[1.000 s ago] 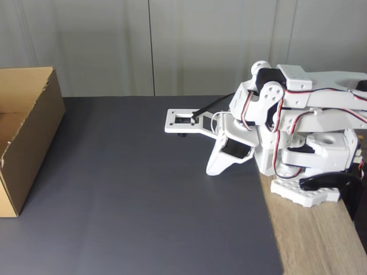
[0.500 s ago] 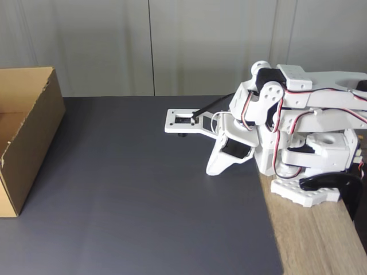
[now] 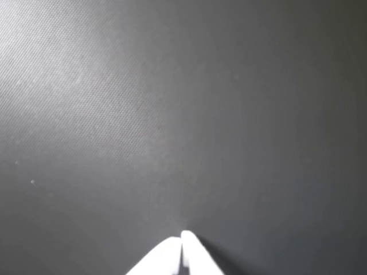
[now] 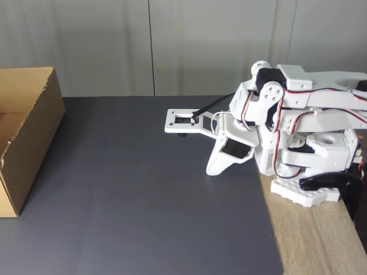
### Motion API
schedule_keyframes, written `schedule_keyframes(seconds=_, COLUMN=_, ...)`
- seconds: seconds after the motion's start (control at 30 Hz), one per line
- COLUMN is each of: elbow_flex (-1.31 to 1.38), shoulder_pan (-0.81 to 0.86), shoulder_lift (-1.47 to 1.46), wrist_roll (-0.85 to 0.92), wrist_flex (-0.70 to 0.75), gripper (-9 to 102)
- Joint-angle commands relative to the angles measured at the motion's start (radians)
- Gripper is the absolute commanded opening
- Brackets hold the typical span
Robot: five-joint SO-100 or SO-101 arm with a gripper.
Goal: Grasp a ball and put it in the box.
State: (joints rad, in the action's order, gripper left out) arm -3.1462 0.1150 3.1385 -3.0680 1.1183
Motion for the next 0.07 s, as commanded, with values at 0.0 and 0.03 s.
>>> schedule_keyframes(seconds=0.0, elbow_flex=-0.002, shoulder_pan=-0.008, shoulder_lift=-0.008, wrist_roll=0.005, wrist_flex=0.012, gripper=1)
schedule_keyframes(seconds=0.03, elbow_flex=-0.002, shoulder_pan=-0.008, shoulder_lift=-0.008, wrist_roll=0.005, wrist_flex=0.012, gripper=1)
